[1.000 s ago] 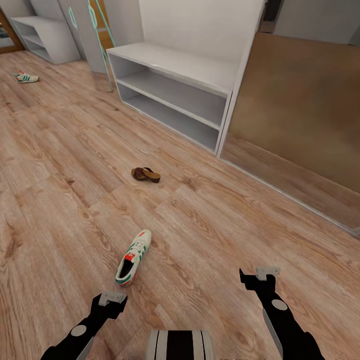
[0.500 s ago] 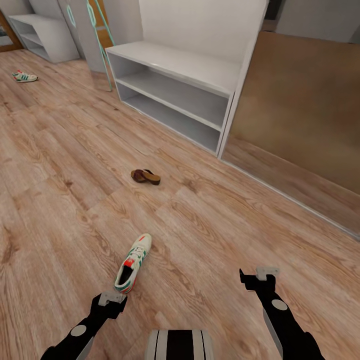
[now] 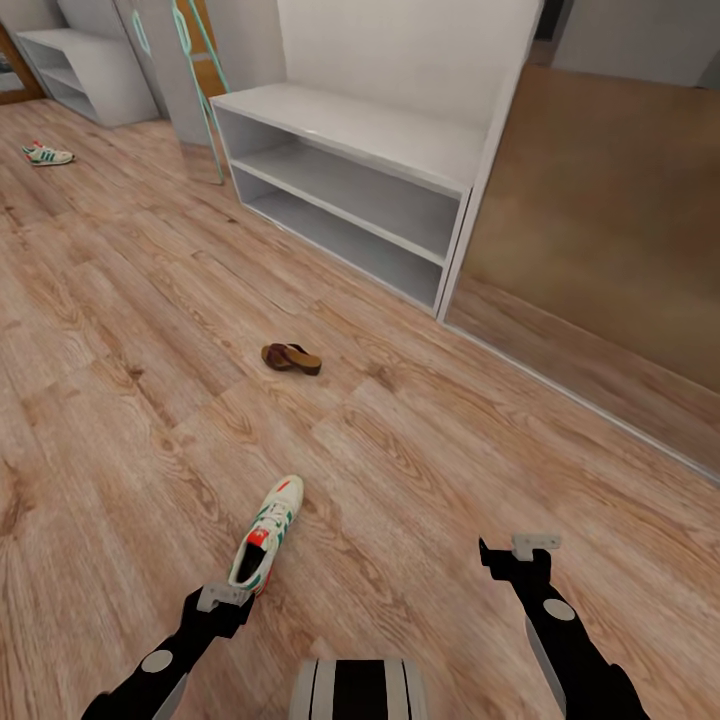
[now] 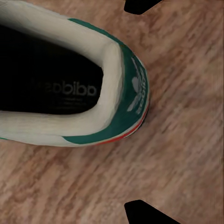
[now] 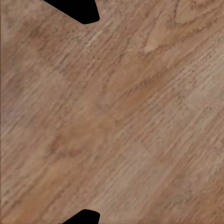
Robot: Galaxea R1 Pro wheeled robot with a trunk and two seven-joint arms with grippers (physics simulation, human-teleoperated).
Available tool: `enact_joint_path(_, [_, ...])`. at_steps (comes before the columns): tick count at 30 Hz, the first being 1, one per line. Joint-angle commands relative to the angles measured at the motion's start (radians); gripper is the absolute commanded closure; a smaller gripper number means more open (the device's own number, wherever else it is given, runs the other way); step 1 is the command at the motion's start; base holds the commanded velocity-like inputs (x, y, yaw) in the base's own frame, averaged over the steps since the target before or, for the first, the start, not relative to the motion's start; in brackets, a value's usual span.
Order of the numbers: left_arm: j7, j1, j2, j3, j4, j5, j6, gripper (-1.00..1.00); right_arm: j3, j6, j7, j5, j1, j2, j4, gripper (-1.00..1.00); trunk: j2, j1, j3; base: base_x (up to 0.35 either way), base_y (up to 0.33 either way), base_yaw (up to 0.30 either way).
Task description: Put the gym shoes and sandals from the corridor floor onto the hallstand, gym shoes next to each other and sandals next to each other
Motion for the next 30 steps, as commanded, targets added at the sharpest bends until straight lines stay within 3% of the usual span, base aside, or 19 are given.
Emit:
enact_joint_path(1, [0.001, 0.0, 0.0, -0.001, 0.001, -0.007, -0.004, -1.0, -0.002, -0.001, 0.002, 0.01, 0.0, 0.0, 0.0, -1.0, 0.0, 0.0, -0.001, 0.195, 0.0, 0.0])
enact_joint_path(22, [0.001, 0.0, -0.005, -0.01, 0.001, -0.015, -0.003, -1.0, -0.003, -0.001, 0.002, 0.01, 0.0, 0.0, 0.0, -1.0, 0.0, 0.0, -0.002, 0.028, 0.0, 0.0])
enact_joint_path(30, [0.001, 0.0, -0.005, -0.009, 0.001, -0.015, -0.003, -1.0, -0.003, -0.001, 0.002, 0.01, 0.0, 0.0, 0.0, -1.0, -0.002, 0.003, -0.035, 0.0, 0.0, 0.0])
